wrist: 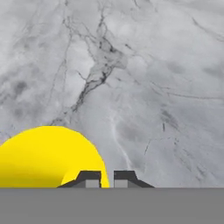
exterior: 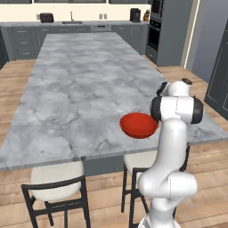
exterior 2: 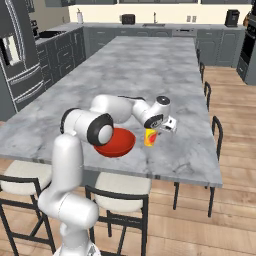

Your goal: Place the cup inside the bowl on the dining table and move the bowl to any counter.

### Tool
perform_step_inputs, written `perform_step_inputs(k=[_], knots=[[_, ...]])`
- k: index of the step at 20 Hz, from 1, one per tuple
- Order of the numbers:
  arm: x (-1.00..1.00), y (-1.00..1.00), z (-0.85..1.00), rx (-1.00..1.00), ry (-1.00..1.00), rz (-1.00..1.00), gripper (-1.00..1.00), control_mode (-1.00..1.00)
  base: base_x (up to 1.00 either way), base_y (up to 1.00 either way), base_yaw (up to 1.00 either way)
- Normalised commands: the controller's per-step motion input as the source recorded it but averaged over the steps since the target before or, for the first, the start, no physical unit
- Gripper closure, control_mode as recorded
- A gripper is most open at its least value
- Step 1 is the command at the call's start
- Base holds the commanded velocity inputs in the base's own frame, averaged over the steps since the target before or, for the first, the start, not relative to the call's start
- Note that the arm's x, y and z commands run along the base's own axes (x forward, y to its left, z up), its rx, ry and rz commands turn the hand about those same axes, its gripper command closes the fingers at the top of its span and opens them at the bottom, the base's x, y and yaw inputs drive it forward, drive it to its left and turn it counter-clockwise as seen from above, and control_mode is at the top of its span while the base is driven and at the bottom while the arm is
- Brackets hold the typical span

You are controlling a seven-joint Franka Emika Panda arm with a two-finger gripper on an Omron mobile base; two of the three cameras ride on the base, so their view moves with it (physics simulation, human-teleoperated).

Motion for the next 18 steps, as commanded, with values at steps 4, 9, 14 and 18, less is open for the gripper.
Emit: perform_step_inputs(k=[4,9,14,18], knots=[[0.00,0.00,0.54,-0.05,-0.11,0.00,1.00,-1.00,0.00,0.00,0.00],[-0.12,0.03,0.64,-0.09,-0.14,0.00,1.00,-1.00,0.00,0.00,0.00],[-0.48,0.22,0.53,-0.13,-0.12,0.00,1.00,-1.00,0.00,0.00,0.00],[-0.73,0.44,0.36,-0.12,-0.02,0.01,1.00,-1.00,0.00,0.00,0.00]])
